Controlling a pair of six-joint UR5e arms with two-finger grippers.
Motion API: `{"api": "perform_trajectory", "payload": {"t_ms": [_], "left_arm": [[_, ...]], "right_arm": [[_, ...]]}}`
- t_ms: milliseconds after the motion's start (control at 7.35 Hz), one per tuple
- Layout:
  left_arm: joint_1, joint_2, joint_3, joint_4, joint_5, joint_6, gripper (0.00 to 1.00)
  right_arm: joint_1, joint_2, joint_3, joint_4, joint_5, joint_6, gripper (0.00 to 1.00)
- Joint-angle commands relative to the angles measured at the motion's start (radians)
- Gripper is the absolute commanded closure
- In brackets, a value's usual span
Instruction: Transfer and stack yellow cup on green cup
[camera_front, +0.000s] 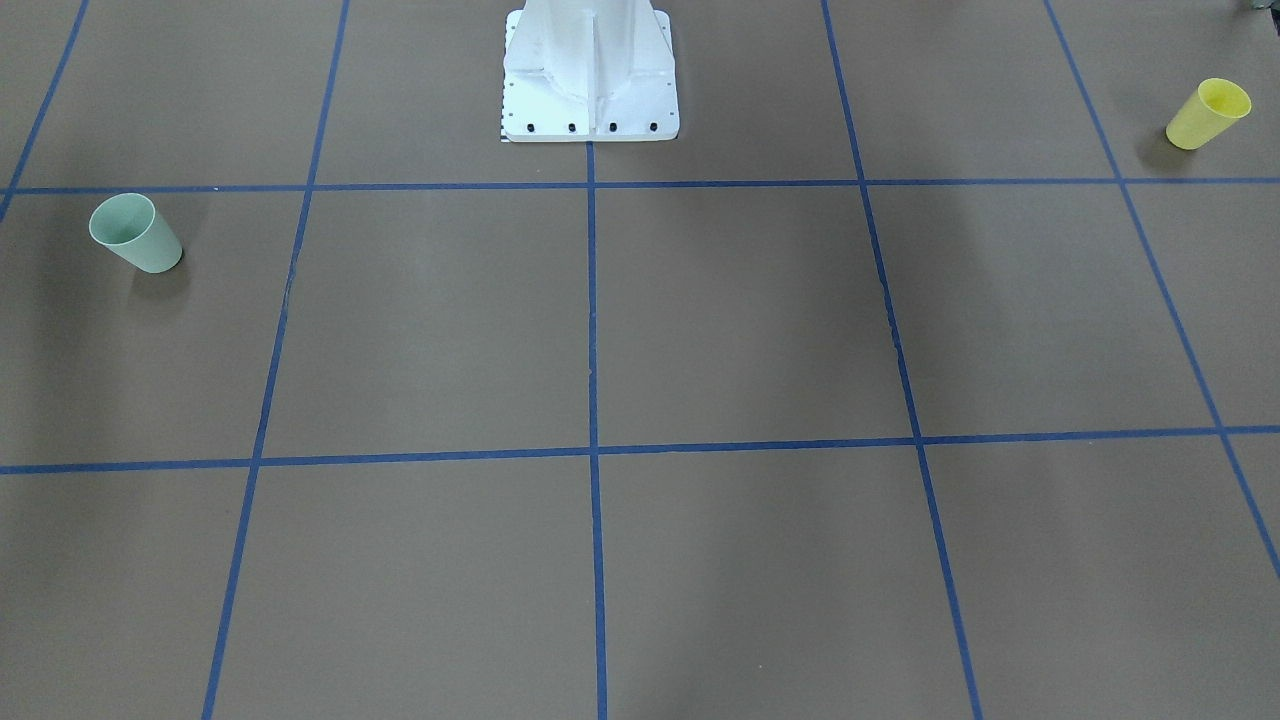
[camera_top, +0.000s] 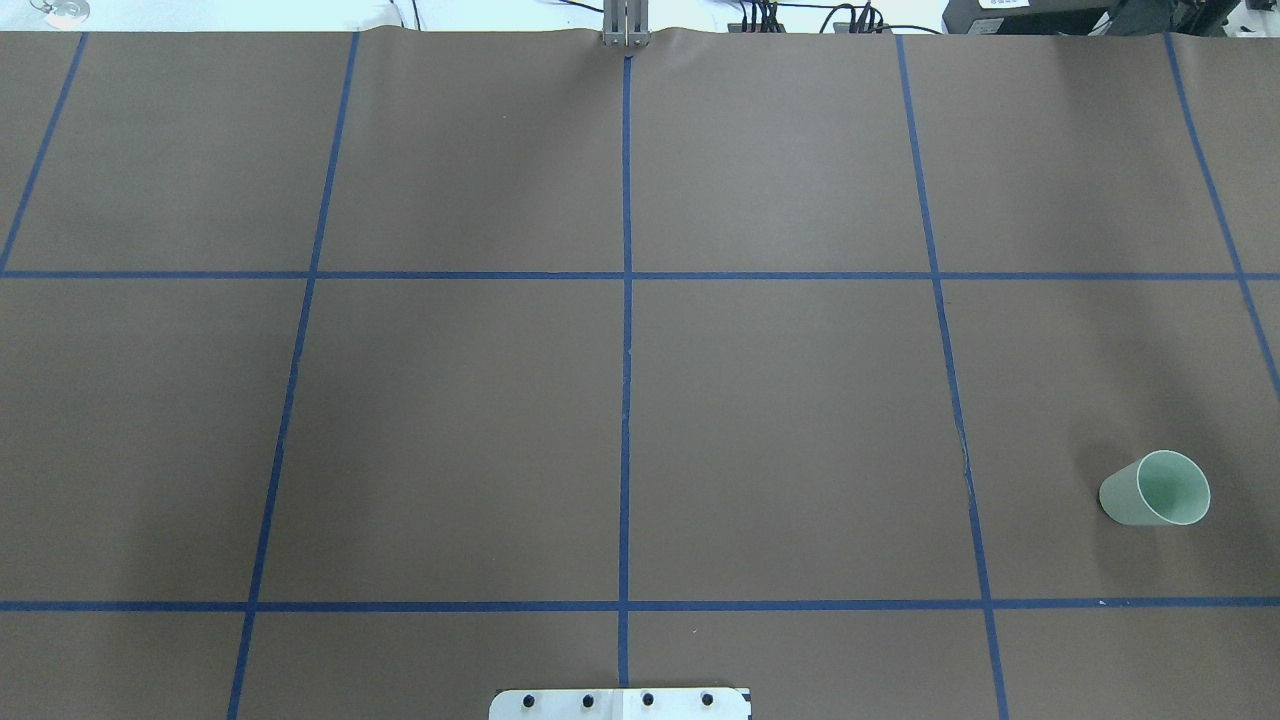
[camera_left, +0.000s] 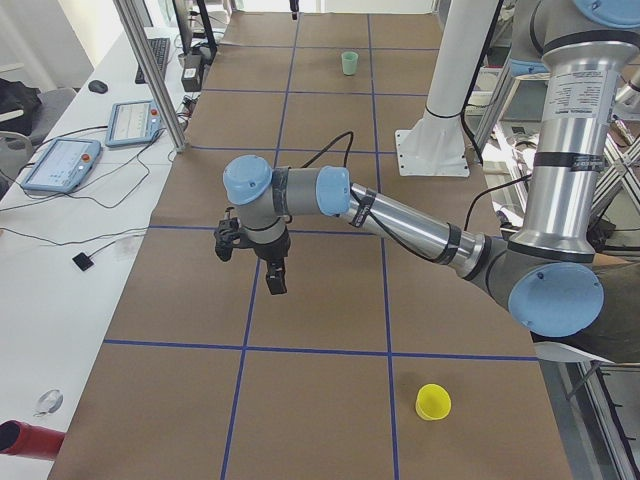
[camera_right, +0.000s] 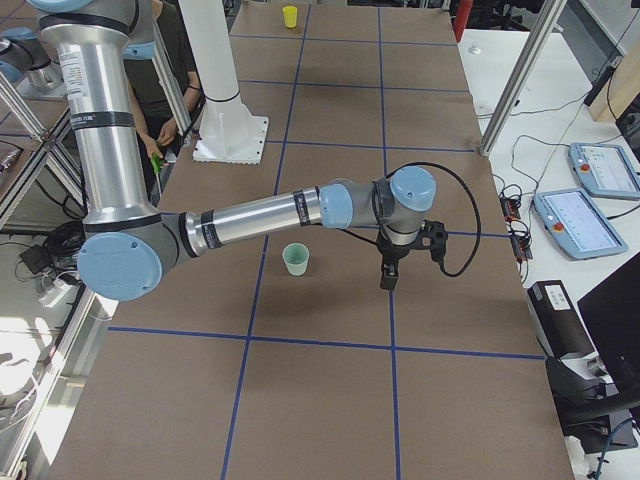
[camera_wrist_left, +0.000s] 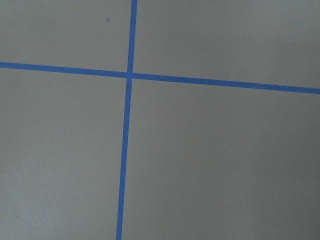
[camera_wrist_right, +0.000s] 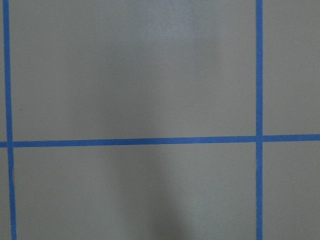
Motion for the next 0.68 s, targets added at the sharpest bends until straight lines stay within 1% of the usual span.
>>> {"api": "perform_trajectory", "payload": {"t_ms": [0,272,545], "left_arm": [[-0.036,0.018,-0.016,-0.016,0.003,0.004,0.00],[-0.036,0.023,-0.019,-0.016,0.004,0.001,0.00],[-0.033,0.036,-0.023,-0.019,0.113,0.009,0.00]], "right_arm": [[0.014,-0.031,0.000,-0.002,0.001,0.001,0.00],[0.016,-0.033,-0.001,-0.002,0.002,0.003,0.00],[0.016,-0.033,0.000,0.000,0.004,0.003,0.00]]}}
